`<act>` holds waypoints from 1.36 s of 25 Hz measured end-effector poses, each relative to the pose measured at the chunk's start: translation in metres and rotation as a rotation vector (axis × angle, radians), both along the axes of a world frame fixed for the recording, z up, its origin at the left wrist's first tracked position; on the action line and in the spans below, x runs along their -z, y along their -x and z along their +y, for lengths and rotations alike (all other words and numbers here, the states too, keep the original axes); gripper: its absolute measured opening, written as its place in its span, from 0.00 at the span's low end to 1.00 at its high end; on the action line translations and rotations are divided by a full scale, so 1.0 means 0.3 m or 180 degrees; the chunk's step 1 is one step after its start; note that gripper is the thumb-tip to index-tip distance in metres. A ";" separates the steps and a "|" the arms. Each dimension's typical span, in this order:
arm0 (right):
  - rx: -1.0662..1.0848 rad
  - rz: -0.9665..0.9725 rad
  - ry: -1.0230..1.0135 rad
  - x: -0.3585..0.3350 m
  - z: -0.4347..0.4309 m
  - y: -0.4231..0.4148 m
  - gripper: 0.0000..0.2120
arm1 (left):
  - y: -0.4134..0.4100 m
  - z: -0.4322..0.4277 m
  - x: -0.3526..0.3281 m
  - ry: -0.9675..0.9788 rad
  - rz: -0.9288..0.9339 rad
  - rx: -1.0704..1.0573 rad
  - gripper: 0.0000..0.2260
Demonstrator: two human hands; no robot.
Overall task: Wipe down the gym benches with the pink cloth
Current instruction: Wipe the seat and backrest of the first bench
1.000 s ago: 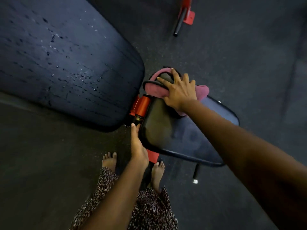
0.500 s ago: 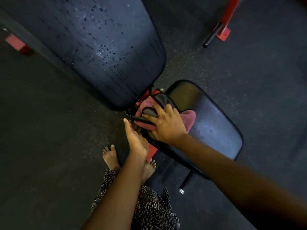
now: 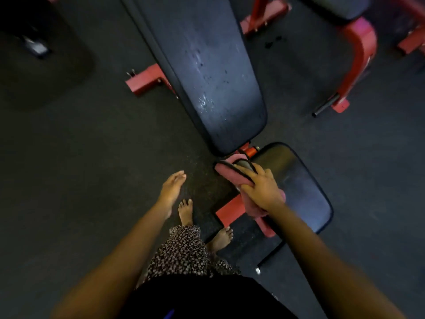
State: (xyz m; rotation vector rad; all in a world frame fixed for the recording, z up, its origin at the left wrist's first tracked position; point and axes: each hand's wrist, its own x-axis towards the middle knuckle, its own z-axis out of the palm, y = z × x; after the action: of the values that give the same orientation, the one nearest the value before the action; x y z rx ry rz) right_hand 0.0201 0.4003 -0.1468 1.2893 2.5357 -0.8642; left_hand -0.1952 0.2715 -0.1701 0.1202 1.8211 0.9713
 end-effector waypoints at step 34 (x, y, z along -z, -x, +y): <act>-0.1036 0.1422 -0.2352 -0.892 1.066 1.987 0.26 | 1.326 1.271 -0.702 -0.2843 0.2546 -0.1728 0.33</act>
State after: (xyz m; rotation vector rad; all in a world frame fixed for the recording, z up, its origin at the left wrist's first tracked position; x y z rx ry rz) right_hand -0.5762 0.7200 0.1209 0.8102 3.4825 -0.1332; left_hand -0.5928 0.6529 0.0406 0.6624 1.9904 2.3360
